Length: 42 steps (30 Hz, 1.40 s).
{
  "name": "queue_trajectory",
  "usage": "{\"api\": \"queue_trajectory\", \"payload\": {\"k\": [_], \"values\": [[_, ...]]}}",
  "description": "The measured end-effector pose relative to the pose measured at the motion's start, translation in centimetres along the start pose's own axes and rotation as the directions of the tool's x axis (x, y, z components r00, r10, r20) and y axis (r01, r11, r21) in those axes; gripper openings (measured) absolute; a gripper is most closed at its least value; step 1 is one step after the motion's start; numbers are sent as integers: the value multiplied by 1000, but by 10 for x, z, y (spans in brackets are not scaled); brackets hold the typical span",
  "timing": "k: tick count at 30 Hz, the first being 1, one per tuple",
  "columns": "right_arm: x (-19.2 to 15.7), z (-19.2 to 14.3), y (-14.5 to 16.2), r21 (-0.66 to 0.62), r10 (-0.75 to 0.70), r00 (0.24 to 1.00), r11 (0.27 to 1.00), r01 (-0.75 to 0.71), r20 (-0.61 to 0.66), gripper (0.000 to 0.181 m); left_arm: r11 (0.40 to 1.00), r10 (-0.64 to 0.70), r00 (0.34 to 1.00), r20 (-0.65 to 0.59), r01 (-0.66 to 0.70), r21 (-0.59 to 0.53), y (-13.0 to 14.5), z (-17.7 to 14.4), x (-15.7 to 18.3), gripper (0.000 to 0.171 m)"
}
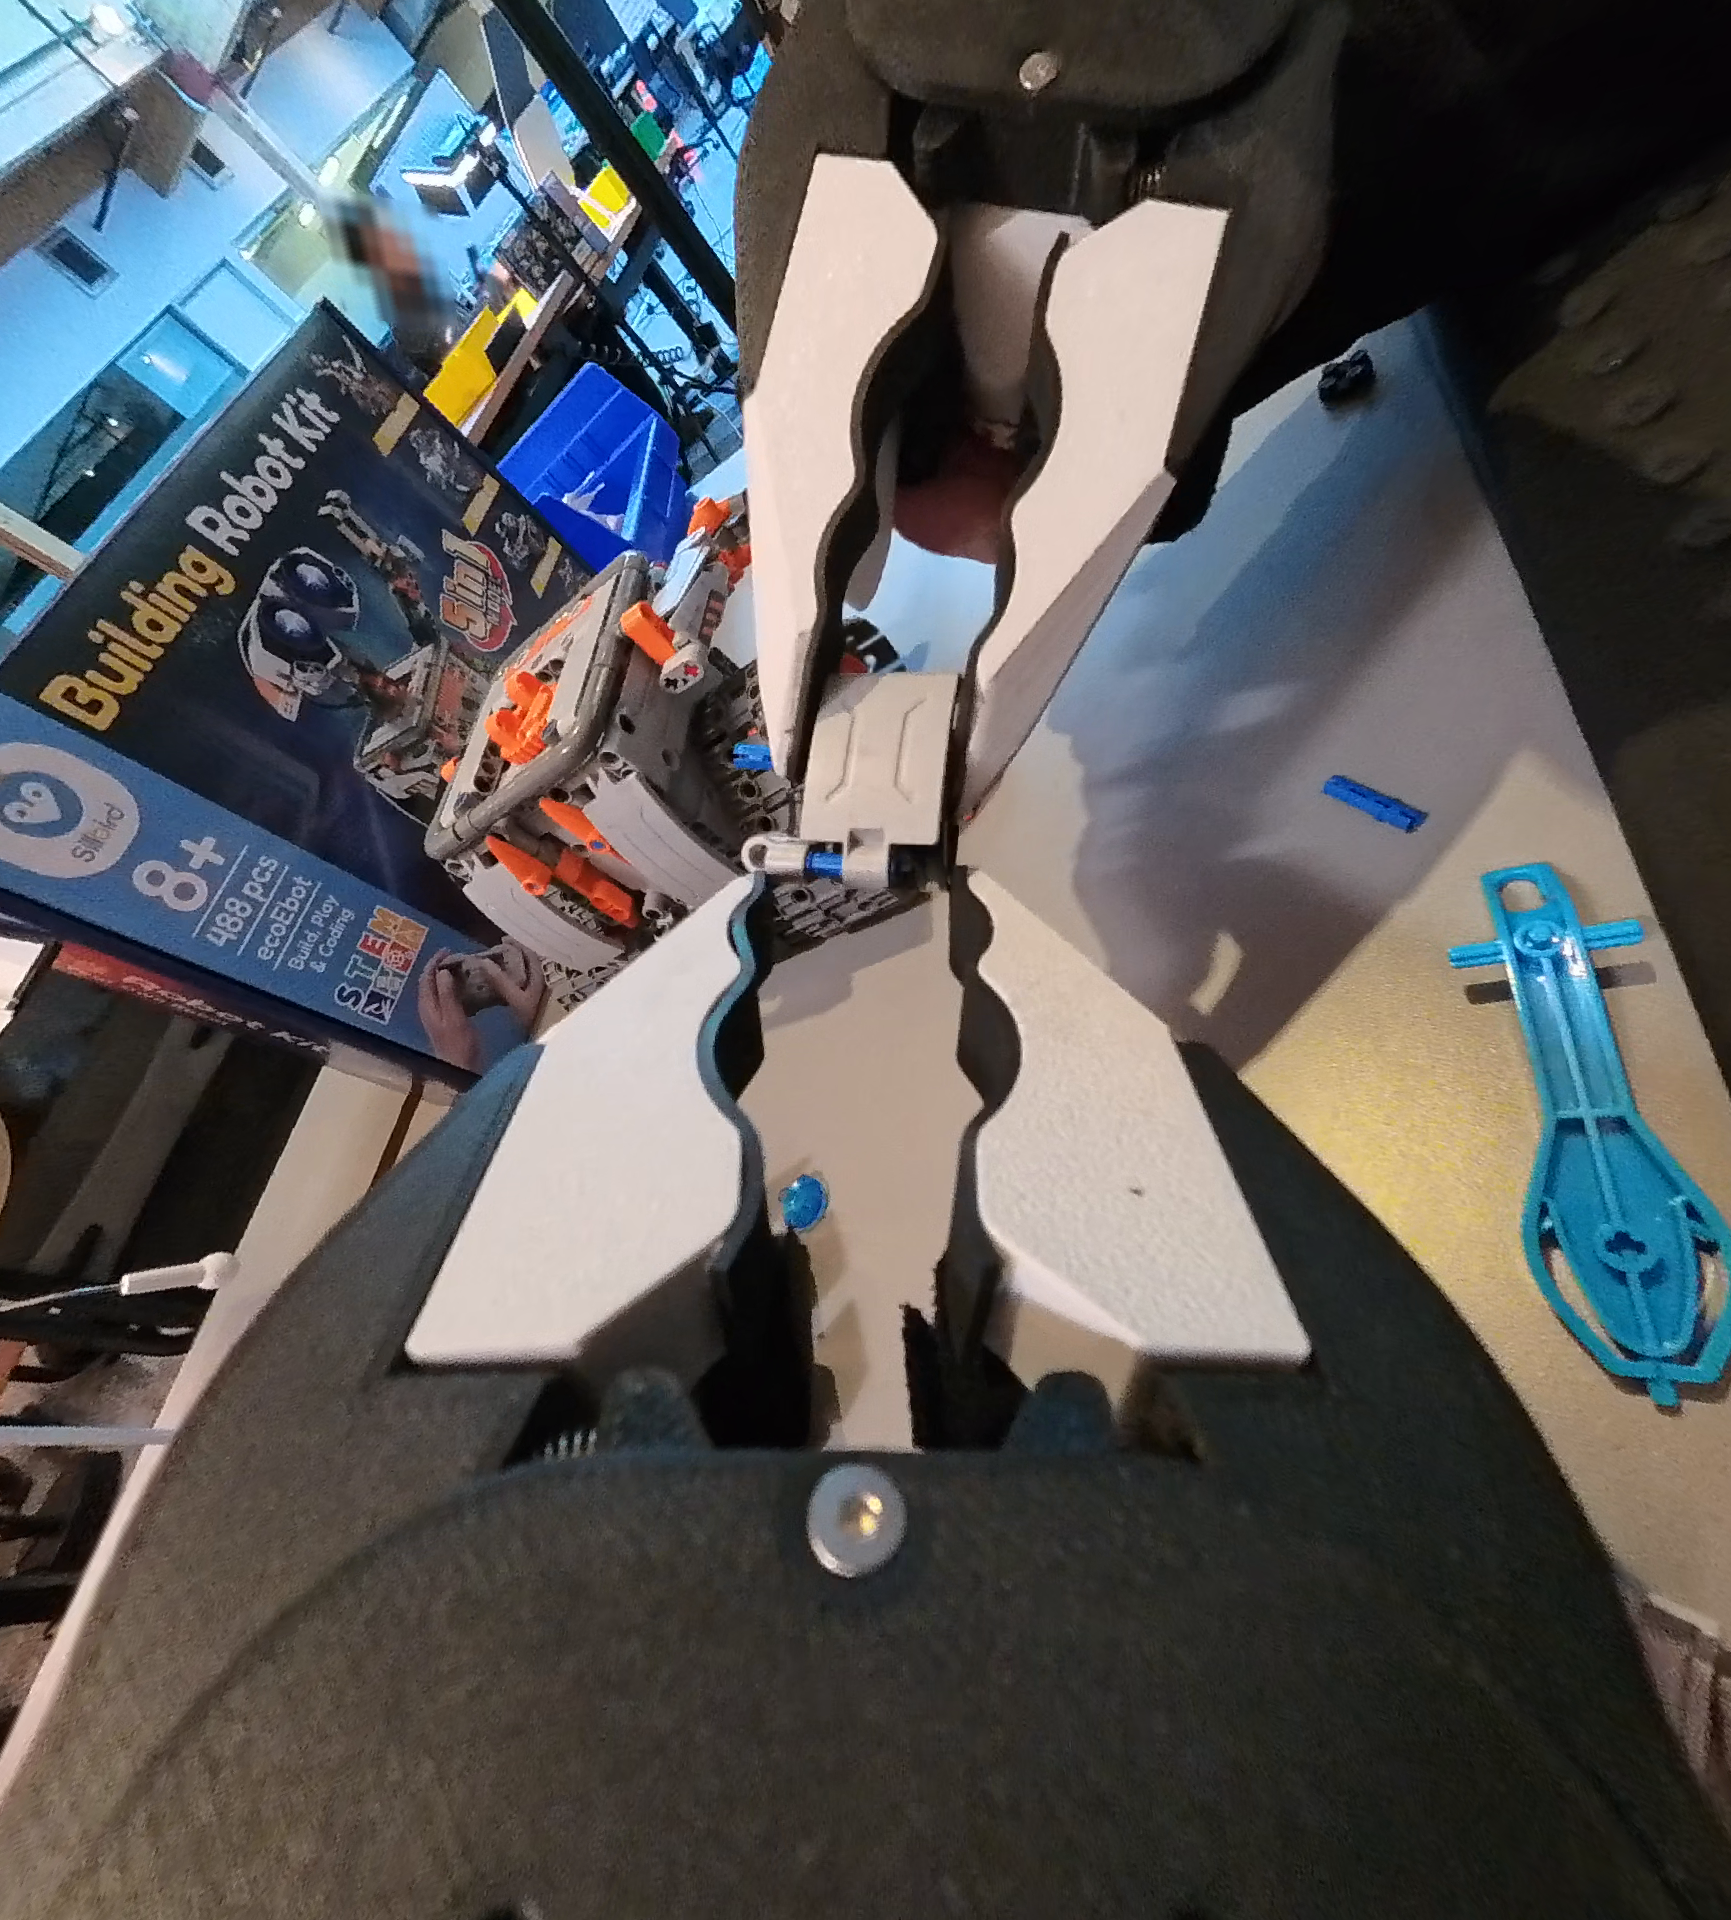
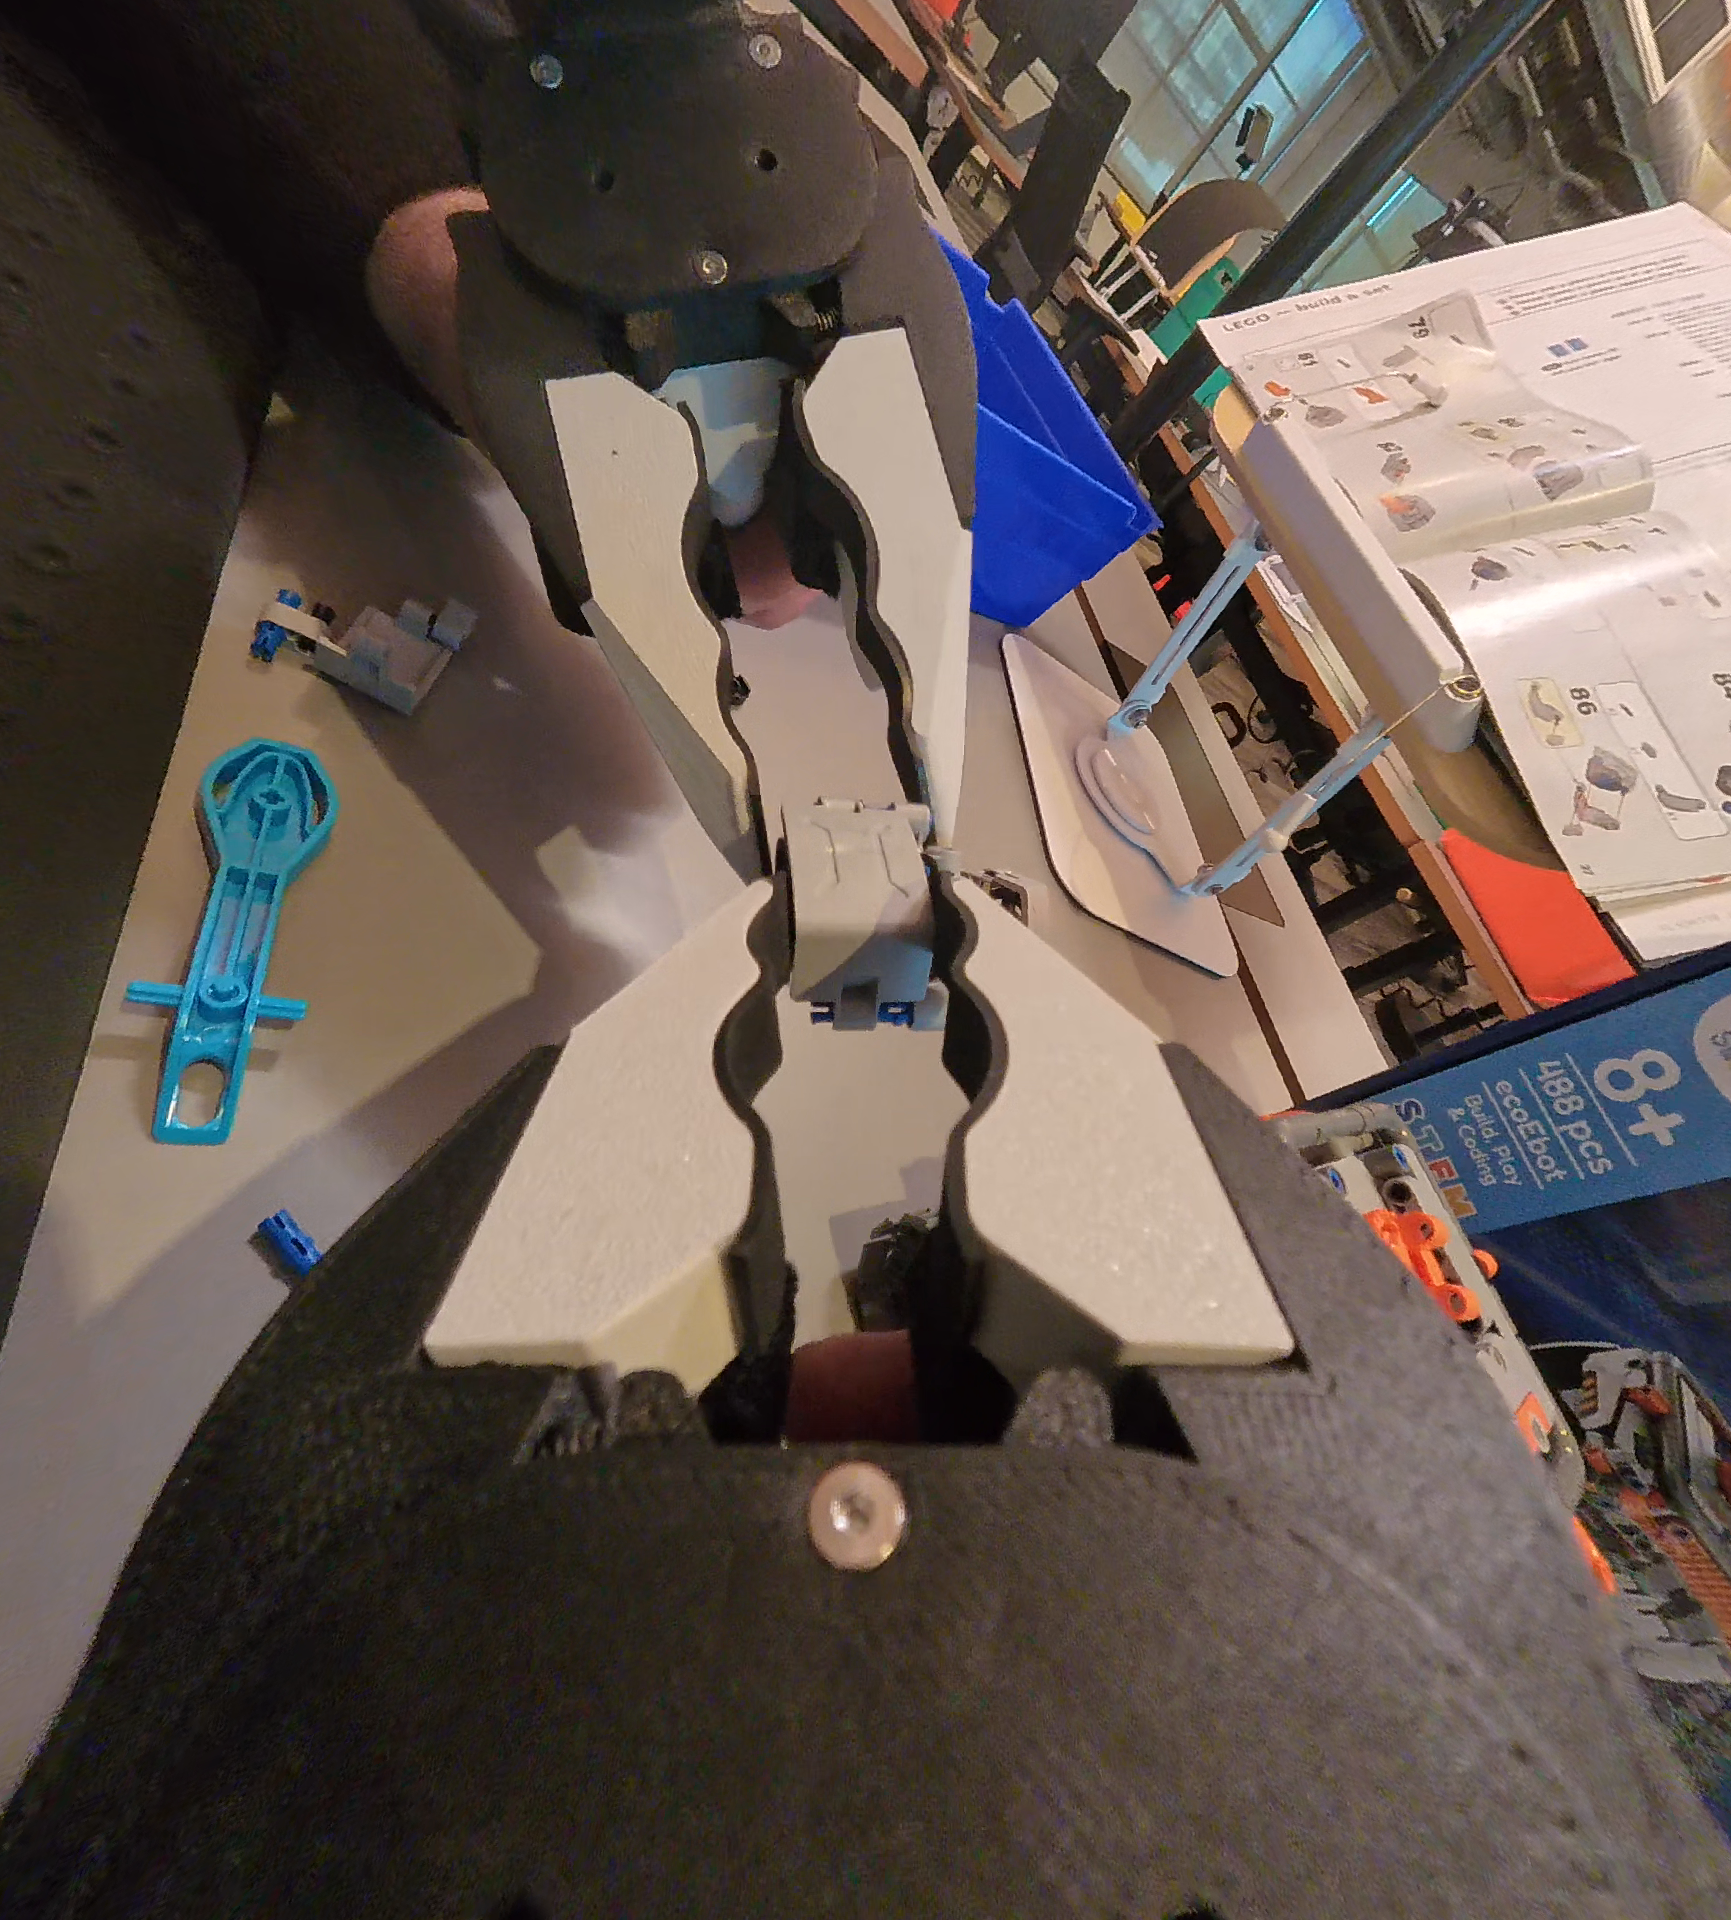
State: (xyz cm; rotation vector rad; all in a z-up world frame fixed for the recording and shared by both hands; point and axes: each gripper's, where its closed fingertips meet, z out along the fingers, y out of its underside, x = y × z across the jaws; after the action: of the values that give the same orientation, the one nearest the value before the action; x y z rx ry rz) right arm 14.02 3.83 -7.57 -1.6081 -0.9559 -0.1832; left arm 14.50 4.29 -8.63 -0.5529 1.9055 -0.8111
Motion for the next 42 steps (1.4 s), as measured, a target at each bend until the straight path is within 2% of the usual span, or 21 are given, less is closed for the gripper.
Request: {"api": "queue_trajectory", "payload": {"k": [6,13,19,34,36,40,42], "values": [[-2,0,1,-11,-14,1000,1000,14,8,24,999,36,999,18,-36,-10,-1,0,0,34],[-5,3,8,-78,-61,998,995,61,1,25,985,151,988,35,-147,-86,6,3,4,31],[-6,7,13,-125,-42,999,991,42,2,25,976,169,985,33,-162,-146,11,4,6,28],[-7,13,20,-148,146,988,979,-138,45,25,960,190,981,34,-178,-215,19,5,9,26],[-7,15,23,-168,170,984,973,-160,46,25,943,239,970,43,-222,-249,22,7,9,26],[-3,20,31,-190,205,978,963,-193,43,26,944,218,974,57,-196,-265,30,8,2,27],[-8,21,34,-201,227,970,958,-206,90,28,947,171,985,8,-163,-276,37,10,5,26]]}}
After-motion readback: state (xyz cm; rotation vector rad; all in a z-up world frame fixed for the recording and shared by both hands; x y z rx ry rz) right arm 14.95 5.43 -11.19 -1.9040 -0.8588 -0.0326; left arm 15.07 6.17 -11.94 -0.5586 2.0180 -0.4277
